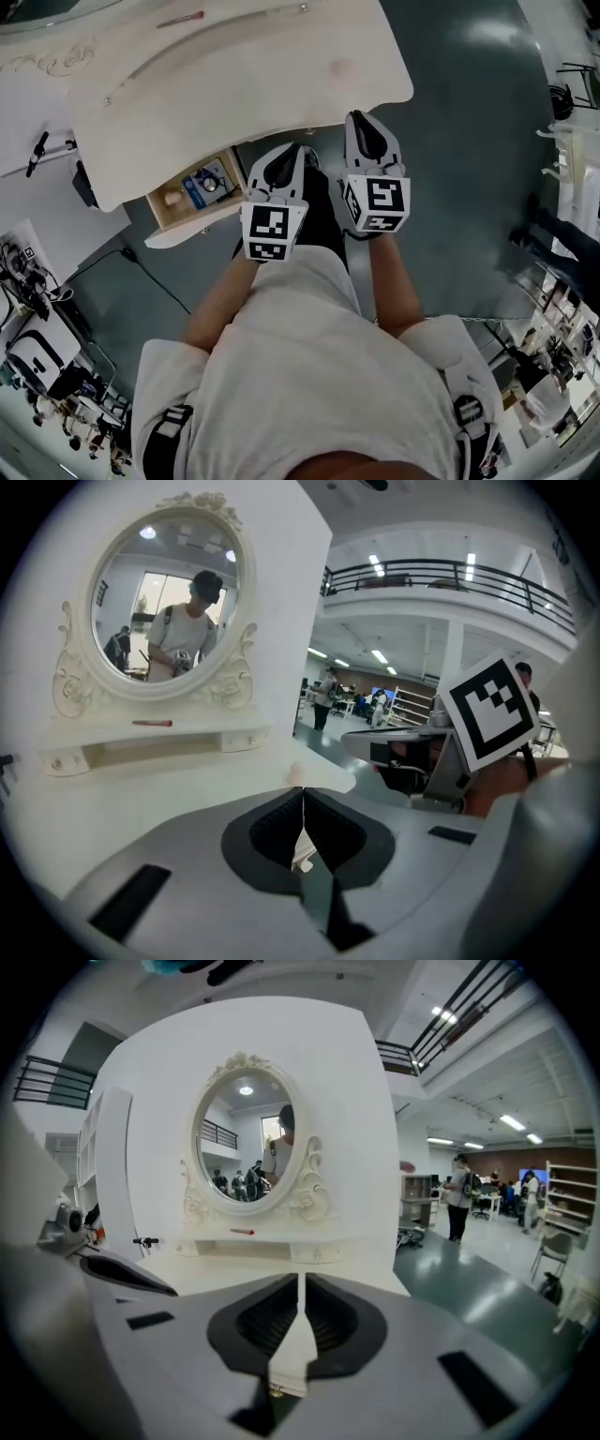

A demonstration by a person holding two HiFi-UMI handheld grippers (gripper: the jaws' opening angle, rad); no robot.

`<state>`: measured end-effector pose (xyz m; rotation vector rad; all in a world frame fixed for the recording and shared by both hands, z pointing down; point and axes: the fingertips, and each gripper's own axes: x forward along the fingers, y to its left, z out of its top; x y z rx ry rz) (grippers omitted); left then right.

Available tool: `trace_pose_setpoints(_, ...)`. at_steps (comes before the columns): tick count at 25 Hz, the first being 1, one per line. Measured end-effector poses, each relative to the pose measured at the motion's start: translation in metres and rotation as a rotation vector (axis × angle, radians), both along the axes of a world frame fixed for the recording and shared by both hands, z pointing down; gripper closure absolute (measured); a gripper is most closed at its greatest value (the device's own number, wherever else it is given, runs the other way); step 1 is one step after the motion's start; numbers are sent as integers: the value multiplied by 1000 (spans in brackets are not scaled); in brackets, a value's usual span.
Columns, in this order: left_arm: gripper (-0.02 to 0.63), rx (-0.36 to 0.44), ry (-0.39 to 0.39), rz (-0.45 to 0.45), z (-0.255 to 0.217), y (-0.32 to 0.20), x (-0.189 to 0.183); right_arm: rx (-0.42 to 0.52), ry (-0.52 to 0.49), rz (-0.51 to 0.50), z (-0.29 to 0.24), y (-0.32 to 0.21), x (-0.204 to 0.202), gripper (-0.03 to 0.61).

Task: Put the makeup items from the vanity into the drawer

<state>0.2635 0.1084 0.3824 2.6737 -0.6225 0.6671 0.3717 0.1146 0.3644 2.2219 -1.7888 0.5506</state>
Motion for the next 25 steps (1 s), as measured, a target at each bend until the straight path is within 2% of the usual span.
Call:
trace_pose_setpoints(3, 606, -13, -35, -19, 13, -8, 8, -33, -21, -26, 24, -17, 16, 560)
trace_pose_setpoints(6, 606, -15, -71, -43, 24, -15, 14, -63, -54, -56, 46, -35, 30, 469)
trace_pose_setpoints(19, 606, -71, -160, -149, 63, -36, 19, -173, -58, -106, 106, -72, 63, 445)
trace_pose_setpoints(25, 606, -73, -175, -178, 66, -46, 20, -225, -52, -105, 125, -86, 74, 393)
